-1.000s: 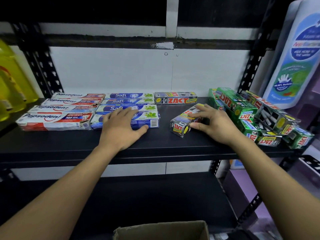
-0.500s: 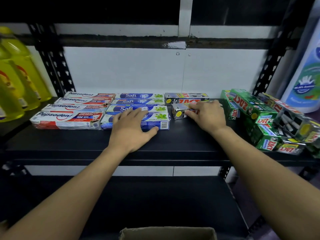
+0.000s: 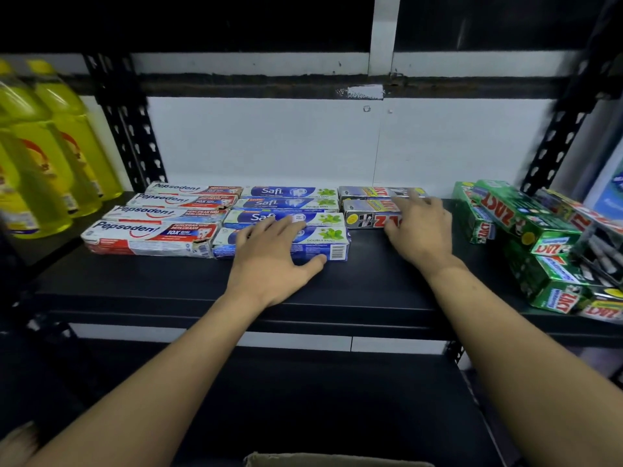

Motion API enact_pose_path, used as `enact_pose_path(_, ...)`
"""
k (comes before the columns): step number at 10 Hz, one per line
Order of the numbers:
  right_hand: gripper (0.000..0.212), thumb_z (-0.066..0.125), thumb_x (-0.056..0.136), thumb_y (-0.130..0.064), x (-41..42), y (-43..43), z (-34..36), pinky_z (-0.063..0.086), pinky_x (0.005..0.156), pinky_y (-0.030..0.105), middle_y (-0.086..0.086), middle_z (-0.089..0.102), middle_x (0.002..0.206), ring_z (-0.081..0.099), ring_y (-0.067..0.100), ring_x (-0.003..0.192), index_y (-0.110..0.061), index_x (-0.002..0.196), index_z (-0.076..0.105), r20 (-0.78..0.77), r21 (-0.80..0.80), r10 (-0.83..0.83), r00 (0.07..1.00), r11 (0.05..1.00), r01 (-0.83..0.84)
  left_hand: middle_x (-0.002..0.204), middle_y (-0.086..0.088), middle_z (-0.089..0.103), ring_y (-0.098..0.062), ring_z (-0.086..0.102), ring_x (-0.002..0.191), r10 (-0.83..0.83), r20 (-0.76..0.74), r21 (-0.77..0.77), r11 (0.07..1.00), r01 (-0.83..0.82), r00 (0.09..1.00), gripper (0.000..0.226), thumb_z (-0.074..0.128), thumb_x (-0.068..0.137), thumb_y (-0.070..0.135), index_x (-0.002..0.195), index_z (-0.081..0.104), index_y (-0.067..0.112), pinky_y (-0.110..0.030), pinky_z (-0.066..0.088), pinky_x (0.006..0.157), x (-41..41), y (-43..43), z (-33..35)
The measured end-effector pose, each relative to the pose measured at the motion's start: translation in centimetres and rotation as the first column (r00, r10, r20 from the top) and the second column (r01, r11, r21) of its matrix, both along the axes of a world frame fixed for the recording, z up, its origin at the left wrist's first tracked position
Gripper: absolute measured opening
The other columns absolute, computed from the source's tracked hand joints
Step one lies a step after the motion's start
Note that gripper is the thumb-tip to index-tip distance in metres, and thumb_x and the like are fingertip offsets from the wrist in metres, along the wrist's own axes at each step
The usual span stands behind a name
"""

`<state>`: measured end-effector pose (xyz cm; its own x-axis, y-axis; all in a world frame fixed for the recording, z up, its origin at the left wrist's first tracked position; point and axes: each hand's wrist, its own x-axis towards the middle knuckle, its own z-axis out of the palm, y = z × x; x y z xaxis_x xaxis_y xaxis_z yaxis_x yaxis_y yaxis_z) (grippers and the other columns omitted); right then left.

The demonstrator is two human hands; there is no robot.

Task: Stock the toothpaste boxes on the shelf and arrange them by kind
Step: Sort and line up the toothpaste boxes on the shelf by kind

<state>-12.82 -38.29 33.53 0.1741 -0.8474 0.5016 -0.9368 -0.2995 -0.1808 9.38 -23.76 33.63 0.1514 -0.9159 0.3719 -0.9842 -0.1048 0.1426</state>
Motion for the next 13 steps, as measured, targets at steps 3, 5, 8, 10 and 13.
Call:
enact_pose_path(3, 0.047, 0.043, 0.099, -0.037, -0.6, -1.5, -0.6, 0.020, 0.115, 0.059, 0.010, 0.023, 0.160, 0.013, 0.039, 0.146, -0.037, 0.146, 0.041, 0.040, 0.153, -0.068, 0.997, 0.986, 0.061, 0.162, 0.015, 0.024, -0.012, 0.014, 0.151, -0.001, 0.003, 0.017, 1.000, 0.001, 1.000, 0.080, 0.035, 0.085, 0.082, 0.152, 0.030, 0.040, -0.038, 0.008, 0.119, -0.1, 0.2, 0.1)
enact_pose_path(5, 0.044, 0.044, 0.099, -0.040, -0.3, -1.6, -0.5, 0.026, 0.112, 0.057, 0.007, 0.038, 0.153, 0.023, 0.036, 0.143, -0.041, 0.142, 0.044, 0.031, 0.126, -0.110, 0.993, 0.986, 0.105, 0.162, 0.016, 0.023, -0.010, 0.014, 0.151, 0.007, -0.003, 0.013, 1.000, -0.007, 1.000, 0.080, 0.034, 0.083, 0.083, 0.152, 0.030, 0.041, -0.037, 0.008, 0.120, -0.1, 0.0, 0.0)
enact_pose_path(8, 0.043, 0.046, 0.097, -0.042, -0.2, -1.7, -0.6, 0.028, 0.109, 0.054, 0.006, 0.042, 0.149, 0.026, 0.035, 0.142, -0.042, 0.140, 0.047, 0.047, 0.115, -0.123, 0.991, 0.986, 0.117, 0.162, 0.017, 0.023, -0.010, 0.013, 0.151, 0.010, -0.007, 0.021, 1.000, -0.010, 1.000, 0.080, 0.035, 0.084, 0.082, 0.152, 0.029, 0.042, -0.039, 0.009, 0.120, -0.2, 0.0, 0.0)
enact_pose_path(10, 0.056, 0.051, 0.094, -0.042, -0.2, -1.5, -0.5, 0.020, 0.115, 0.052, 0.012, 0.026, 0.157, 0.021, 0.036, 0.144, -0.030, 0.147, 0.038, 0.088, 0.128, -0.154, 0.984, 0.981, 0.143, 0.162, 0.017, 0.024, -0.010, 0.015, 0.150, 0.007, -0.016, 0.011, 1.000, -0.007, 1.000, 0.079, 0.037, 0.084, 0.081, 0.151, 0.031, 0.041, -0.039, 0.009, 0.120, -0.1, 0.0, 0.0)
enact_pose_path(13, 0.064, 0.055, 0.093, -0.046, -0.7, -1.7, -0.6, 0.035, 0.108, 0.053, 0.016, 0.016, 0.160, 0.037, 0.043, 0.135, -0.021, 0.148, 0.035, 0.217, 0.238, -0.191, 0.957, 0.961, 0.137, 0.162, 0.016, 0.024, -0.010, 0.014, 0.150, 0.007, -0.012, 0.010, 1.000, -0.007, 1.000, 0.079, 0.036, 0.084, 0.082, 0.152, 0.031, 0.041, -0.038, 0.009, 0.120, -0.1, 0.0, 0.0)
